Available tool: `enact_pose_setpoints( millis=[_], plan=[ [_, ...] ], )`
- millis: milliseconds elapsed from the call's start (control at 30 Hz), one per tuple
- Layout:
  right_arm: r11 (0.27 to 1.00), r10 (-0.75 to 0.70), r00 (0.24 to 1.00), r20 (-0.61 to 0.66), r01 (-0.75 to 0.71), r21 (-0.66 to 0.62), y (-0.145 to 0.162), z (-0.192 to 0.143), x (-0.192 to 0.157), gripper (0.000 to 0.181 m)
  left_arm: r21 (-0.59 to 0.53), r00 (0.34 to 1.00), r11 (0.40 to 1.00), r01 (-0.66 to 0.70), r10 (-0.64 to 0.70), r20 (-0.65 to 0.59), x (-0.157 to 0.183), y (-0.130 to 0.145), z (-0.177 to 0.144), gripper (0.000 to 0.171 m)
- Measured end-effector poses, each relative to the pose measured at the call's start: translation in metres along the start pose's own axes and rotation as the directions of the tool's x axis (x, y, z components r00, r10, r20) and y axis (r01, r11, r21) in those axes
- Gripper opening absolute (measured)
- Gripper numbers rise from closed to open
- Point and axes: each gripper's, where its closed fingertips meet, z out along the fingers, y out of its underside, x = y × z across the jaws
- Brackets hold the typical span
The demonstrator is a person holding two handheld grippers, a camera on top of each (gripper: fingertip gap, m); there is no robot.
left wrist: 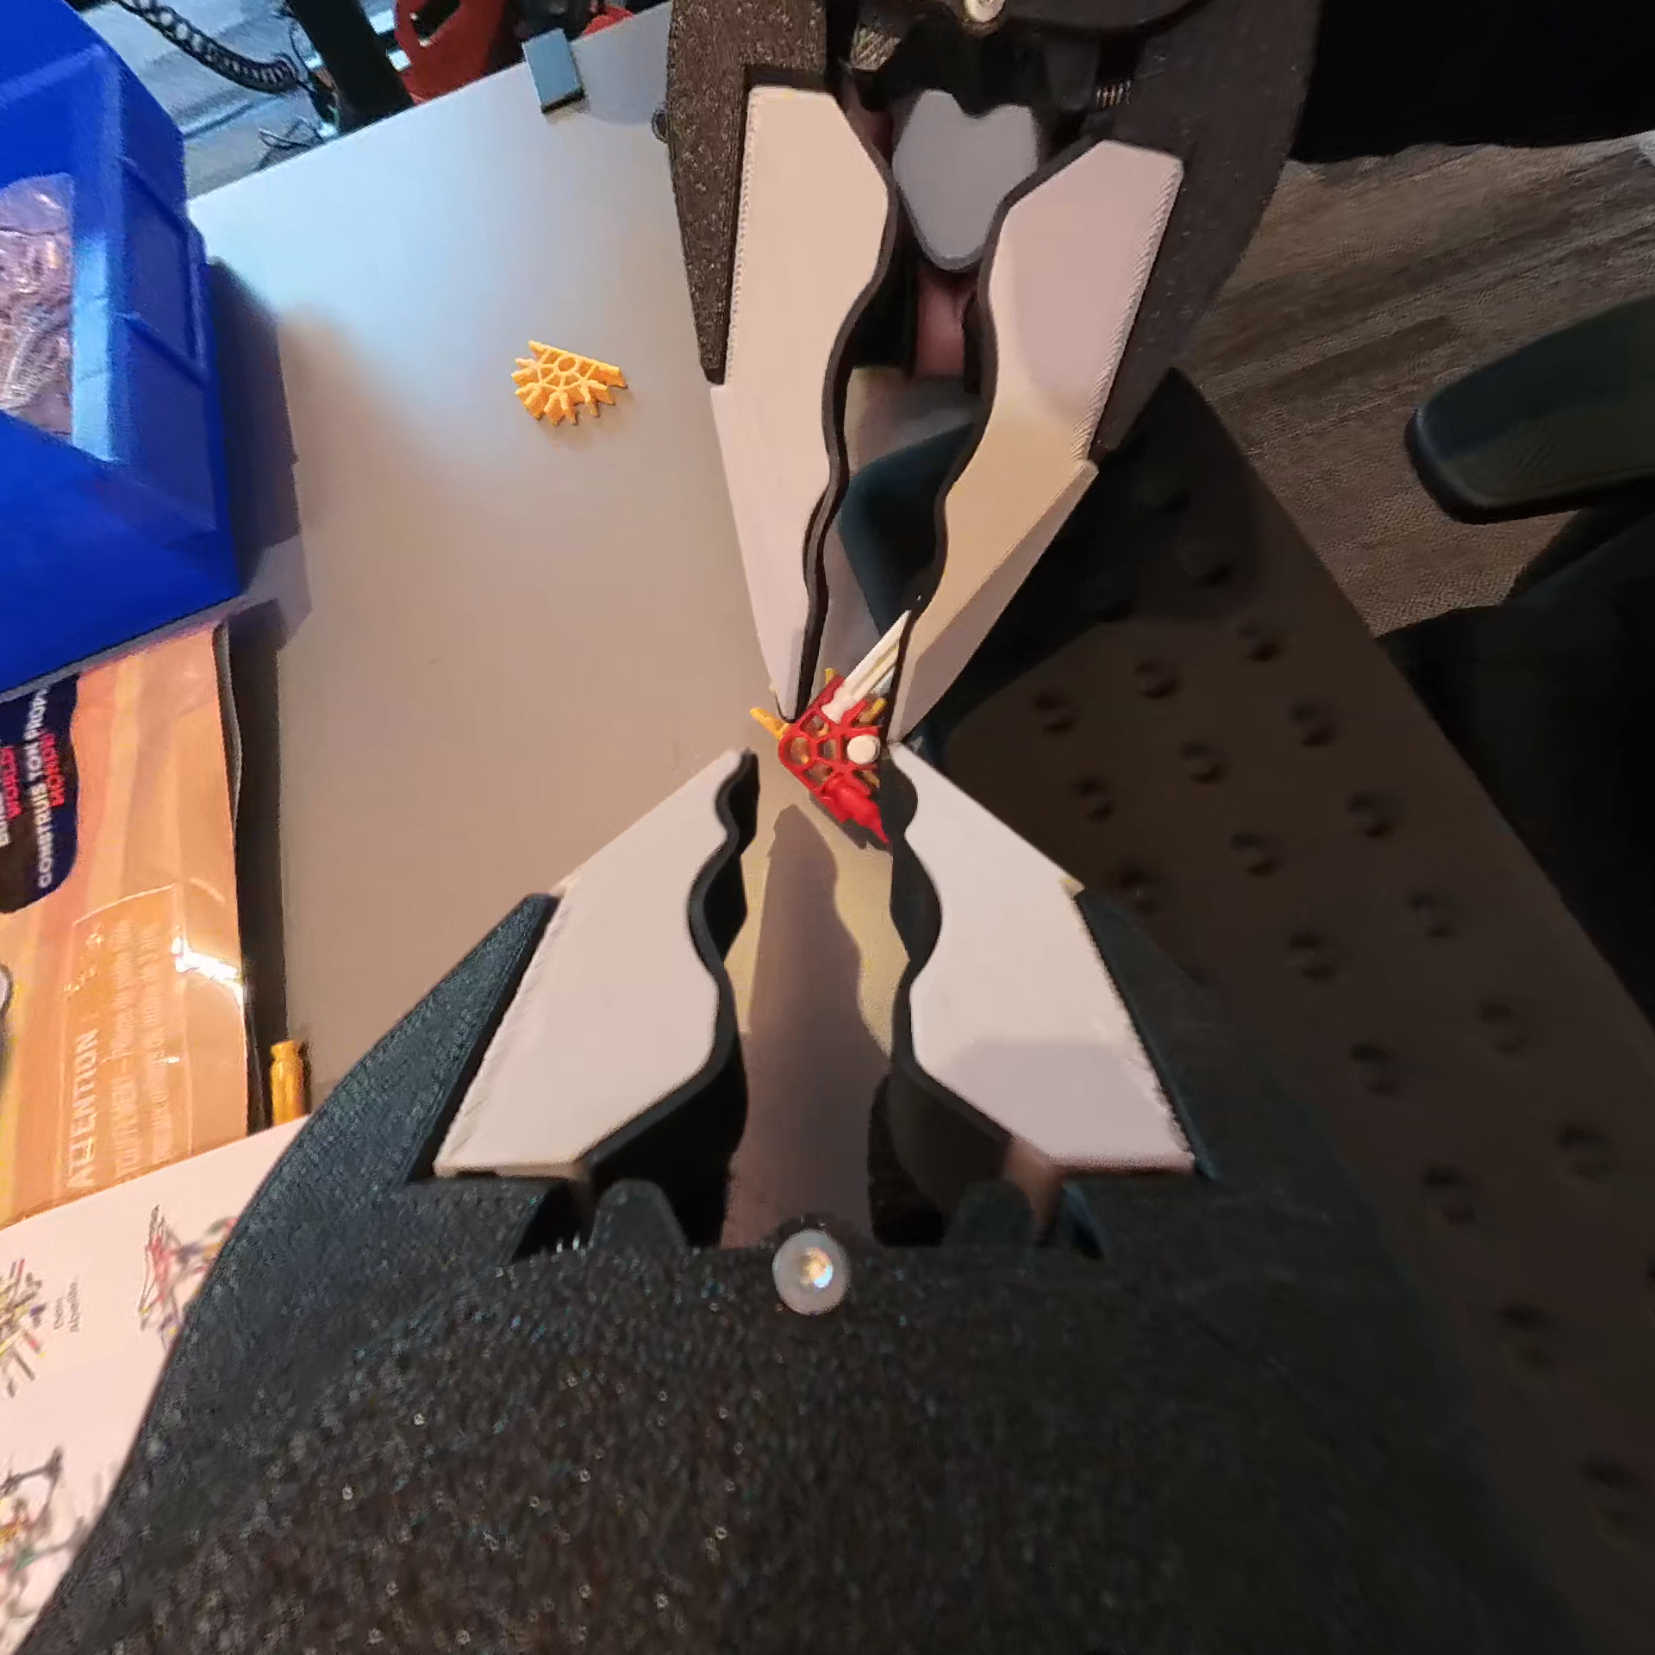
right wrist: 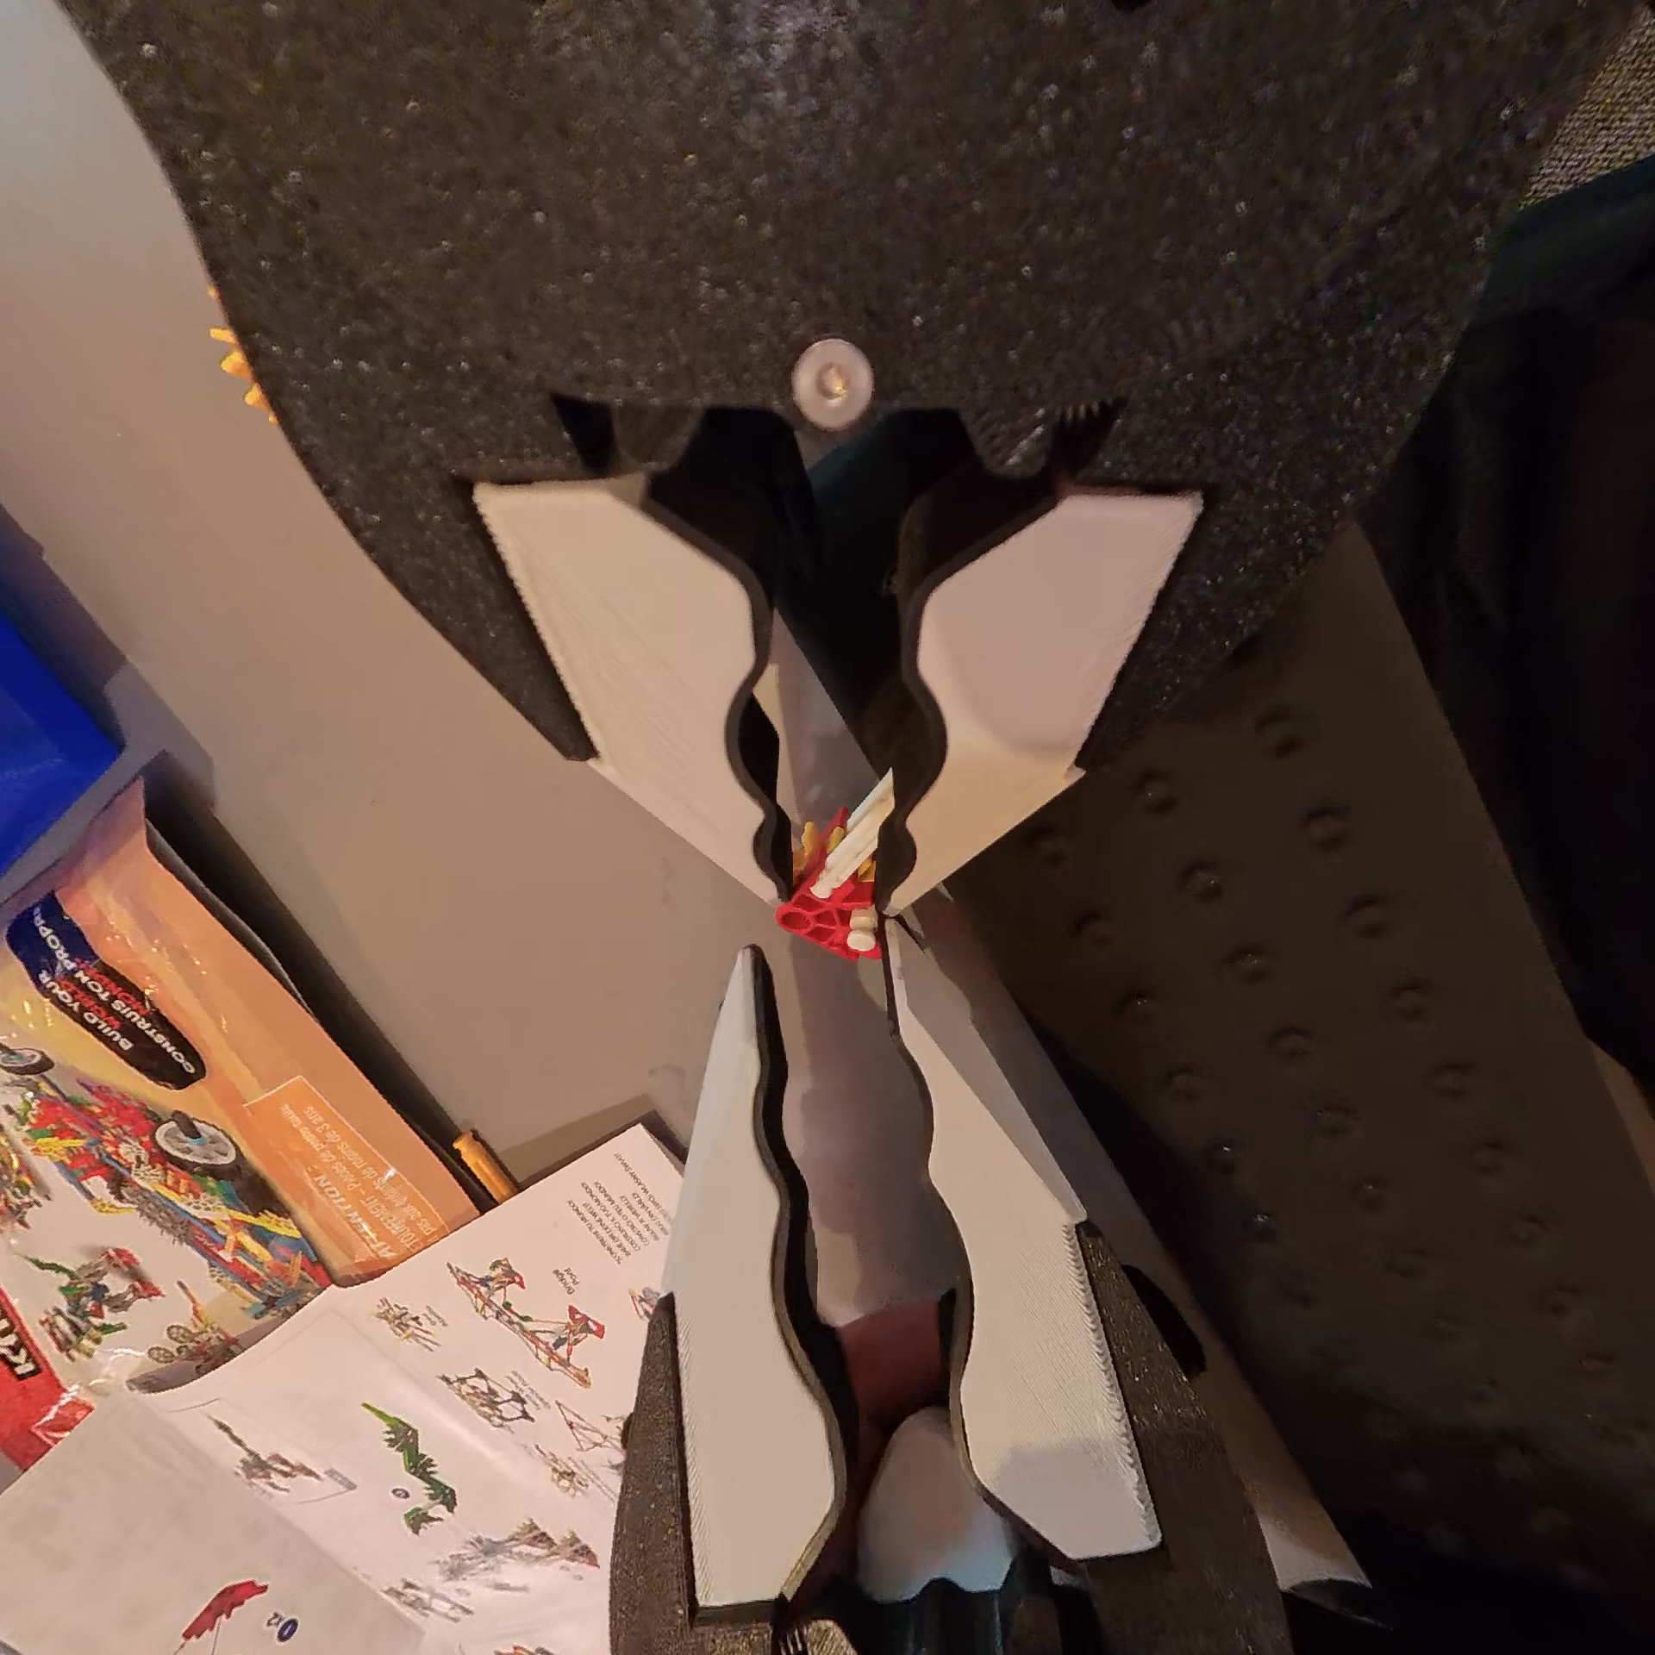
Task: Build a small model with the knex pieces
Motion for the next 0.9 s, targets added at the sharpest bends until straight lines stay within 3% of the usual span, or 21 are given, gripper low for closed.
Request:
enact_pose_setpoints(
  millis=[500,533,600,900],
  plan=[
    [0.999,-0.043,0.999,0.004,0.043,0.013,0.002,-0.003,-0.001,0.018,0.041,0.982,0.995,0.093,-0.085,-0.168,0.007,-0.001,0.004,0.015],
    [0.999,-0.043,0.999,-0.011,0.043,0.014,0.001,-0.003,0.001,0.017,0.039,0.981,0.995,0.093,-0.085,-0.175,0.008,-0.001,0.005,0.005],
    [1.000,-0.026,0.999,-0.023,0.026,0.010,0.002,-0.005,0.004,0.034,0.033,0.986,0.996,0.081,-0.075,-0.149,0.006,-0.001,0.006,0.003],
    [0.996,0.084,0.996,0.005,-0.084,0.011,0.018,-0.023,0.020,0.028,-0.008,0.991,0.997,0.075,-0.076,-0.107,-0.002,0.008,0.007,0.000]
  ],
)
